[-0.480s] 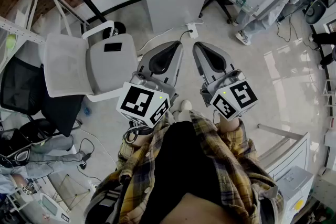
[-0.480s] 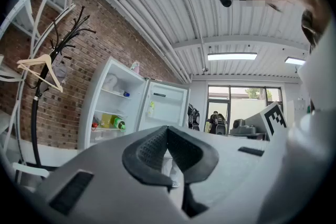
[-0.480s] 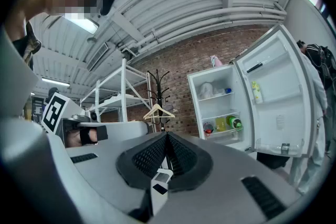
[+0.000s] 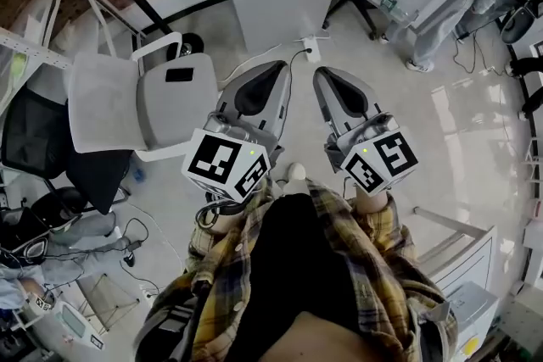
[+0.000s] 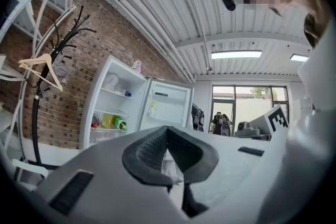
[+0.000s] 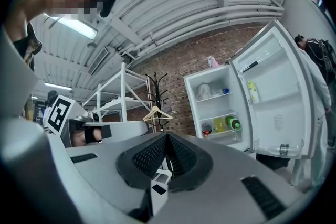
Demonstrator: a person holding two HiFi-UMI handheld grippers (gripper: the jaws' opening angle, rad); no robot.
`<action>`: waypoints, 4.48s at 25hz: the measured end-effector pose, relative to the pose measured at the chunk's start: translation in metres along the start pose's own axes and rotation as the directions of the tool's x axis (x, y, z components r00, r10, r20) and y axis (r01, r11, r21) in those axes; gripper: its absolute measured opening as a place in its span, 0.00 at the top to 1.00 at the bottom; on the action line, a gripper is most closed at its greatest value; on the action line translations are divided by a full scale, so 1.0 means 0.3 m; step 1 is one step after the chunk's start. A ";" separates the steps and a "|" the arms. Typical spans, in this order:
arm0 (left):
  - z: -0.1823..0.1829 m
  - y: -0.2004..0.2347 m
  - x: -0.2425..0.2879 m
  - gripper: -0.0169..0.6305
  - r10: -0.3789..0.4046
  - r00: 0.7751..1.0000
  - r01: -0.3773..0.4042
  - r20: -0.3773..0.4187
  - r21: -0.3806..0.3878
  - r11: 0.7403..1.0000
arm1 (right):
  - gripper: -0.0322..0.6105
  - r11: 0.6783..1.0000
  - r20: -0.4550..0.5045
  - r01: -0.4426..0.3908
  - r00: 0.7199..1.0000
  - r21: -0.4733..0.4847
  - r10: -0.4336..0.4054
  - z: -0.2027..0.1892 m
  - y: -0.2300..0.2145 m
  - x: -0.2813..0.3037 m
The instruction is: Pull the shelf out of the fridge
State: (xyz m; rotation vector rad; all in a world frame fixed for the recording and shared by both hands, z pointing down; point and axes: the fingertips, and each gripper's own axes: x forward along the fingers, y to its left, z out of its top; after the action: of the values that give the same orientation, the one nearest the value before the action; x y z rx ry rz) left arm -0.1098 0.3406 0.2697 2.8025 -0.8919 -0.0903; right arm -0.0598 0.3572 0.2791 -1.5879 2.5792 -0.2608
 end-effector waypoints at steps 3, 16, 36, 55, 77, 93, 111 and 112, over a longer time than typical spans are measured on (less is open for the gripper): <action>-0.015 -0.027 0.020 0.97 0.031 1.000 -0.031 0.002 -0.003 1.000 | 0.92 1.000 0.004 -0.016 1.000 0.010 0.016 0.003 -0.040 -0.039; -0.050 -0.007 0.090 0.97 0.110 0.994 -0.110 -0.005 -0.005 0.994 | 0.92 0.996 -0.011 -0.069 0.998 0.062 0.070 -0.028 -0.145 -0.038; 0.087 0.565 0.526 0.97 -0.024 1.000 0.024 -0.009 -0.003 1.000 | 0.92 0.995 0.029 -0.001 1.000 0.098 -0.002 0.048 -0.425 0.625; 0.045 0.839 0.809 0.97 -0.030 0.996 0.026 -0.082 -0.050 0.998 | 0.92 0.981 -0.028 0.052 0.998 0.187 -0.048 0.007 -0.710 0.906; 0.091 0.924 1.304 0.97 0.288 0.957 -0.287 0.028 -0.038 0.957 | 0.92 0.949 -0.059 -0.258 0.960 0.181 0.272 0.125 -1.232 1.104; 0.120 1.142 1.441 0.97 0.308 0.951 -0.306 0.028 -0.058 0.950 | 0.92 0.935 -0.059 -0.284 0.951 0.212 0.303 0.127 -1.320 1.364; 0.242 1.540 1.755 0.97 0.179 0.984 -0.179 0.019 -0.012 0.984 | 0.92 0.972 -0.005 -0.163 0.986 0.171 0.166 0.220 -1.539 1.886; 0.244 1.555 1.760 0.97 0.181 0.983 -0.181 0.021 -0.012 0.983 | 0.92 0.973 -0.004 -0.157 0.987 0.168 0.160 0.218 -1.546 1.901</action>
State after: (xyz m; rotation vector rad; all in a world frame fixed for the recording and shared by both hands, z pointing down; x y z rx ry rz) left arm 0.0487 -0.3492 0.2957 2.7011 -1.1426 -0.0989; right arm 0.1007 -0.3624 0.3088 -1.3217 2.6010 -0.4655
